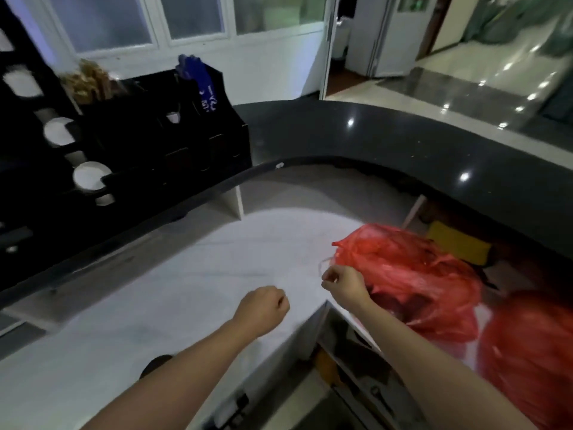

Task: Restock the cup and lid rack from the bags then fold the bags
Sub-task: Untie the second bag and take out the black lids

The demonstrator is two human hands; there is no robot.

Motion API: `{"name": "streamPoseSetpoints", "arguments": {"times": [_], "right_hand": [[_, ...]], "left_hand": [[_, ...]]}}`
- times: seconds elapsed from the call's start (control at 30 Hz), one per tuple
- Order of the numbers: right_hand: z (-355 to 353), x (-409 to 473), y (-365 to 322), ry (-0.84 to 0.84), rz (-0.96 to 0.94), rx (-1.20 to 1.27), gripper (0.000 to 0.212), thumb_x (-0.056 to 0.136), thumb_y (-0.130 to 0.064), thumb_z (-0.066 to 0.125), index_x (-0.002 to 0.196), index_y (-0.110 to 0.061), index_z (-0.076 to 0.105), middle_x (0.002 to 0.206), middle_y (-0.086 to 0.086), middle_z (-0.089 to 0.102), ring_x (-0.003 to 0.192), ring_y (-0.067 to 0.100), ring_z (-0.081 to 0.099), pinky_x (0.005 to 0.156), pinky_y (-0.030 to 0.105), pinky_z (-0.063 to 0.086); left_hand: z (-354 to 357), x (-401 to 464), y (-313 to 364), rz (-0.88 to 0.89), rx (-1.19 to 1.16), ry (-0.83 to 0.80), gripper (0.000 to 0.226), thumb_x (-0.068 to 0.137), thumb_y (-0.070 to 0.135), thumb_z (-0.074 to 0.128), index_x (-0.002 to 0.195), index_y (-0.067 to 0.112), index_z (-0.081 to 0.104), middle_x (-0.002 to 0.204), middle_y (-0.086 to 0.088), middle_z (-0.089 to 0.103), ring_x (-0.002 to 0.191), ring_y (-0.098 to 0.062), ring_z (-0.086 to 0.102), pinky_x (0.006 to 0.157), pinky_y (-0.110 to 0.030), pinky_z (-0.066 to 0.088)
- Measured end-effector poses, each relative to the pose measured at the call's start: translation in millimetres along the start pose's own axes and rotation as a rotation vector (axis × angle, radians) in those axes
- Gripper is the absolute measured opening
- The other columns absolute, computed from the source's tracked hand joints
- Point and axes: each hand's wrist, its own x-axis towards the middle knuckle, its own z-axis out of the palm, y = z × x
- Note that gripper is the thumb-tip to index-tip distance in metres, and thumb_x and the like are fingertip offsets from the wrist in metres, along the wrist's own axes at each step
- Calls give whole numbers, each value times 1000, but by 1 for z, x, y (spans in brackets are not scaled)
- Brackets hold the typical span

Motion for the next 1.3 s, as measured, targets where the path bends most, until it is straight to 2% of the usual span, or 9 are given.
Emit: {"name": "streamPoseSetpoints", "arguments": {"times": [0.13,0.2,0.27,0.37,0.5,0.73,0.9,1.03,1.3], "right_hand": [[-77,14,48,145,0,-19,9,80,-5,70,78,-14,70,77,1,71,73,19,61,70,30,42],[-109,20,73,197,46,-26,4,88,-14,68,85,-12,67,81,3,70,79,22,61,74,33,43],[-136,24,97,221,113,-48,19,92,-24,64,76,-15,57,72,3,63,75,26,59,69,36,41],[-168,26,126,257,180,-123,29,87,-32,55,67,-15,43,60,0,51,68,31,53,59,40,35],[-188,24,150,277,195,-168,28,83,-36,50,66,-13,45,58,1,49,65,30,51,56,40,35],[-177,15,174,205,241,-275,23,86,-27,50,70,-17,38,69,5,55,70,36,52,55,39,30],[-146,7,168,34,-28,-393,15,92,-30,49,90,-18,57,91,5,56,87,30,55,70,42,42],[-122,6,175,-4,-52,-576,30,97,-34,50,118,-18,64,113,5,58,105,27,53,84,37,37],[-121,-26,197,209,103,-628,40,69,-21,81,107,-13,73,110,12,67,103,38,65,85,47,53]], "left_hand": [[14,50,77,169,44,9,27,90,26,42,63,19,44,69,2,49,68,-22,52,59,-34,39],[26,73,113,266,73,27,23,91,25,45,76,18,61,84,0,61,84,-23,57,72,-37,48],[42,94,145,373,92,60,25,94,28,48,101,17,70,106,-1,66,102,-22,57,90,-38,47],[66,118,187,500,119,41,41,95,37,49,130,18,62,130,-2,59,120,-23,51,105,-39,41],[97,134,226,568,208,-59,65,93,50,50,151,21,43,153,-3,44,139,-24,37,119,-39,23],[143,122,233,879,425,-255,65,90,55,44,141,15,49,134,-6,56,129,-30,45,122,-48,11],[148,113,216,1108,441,-212,59,86,50,45,137,21,56,131,-2,62,131,-30,46,122,-54,18],[138,116,207,1044,411,-300,58,91,48,40,140,20,51,132,-7,59,130,-36,43,119,-54,22],[124,127,184,950,271,-296,52,97,47,38,142,23,50,141,2,54,130,-24,46,112,-42,36]]}}
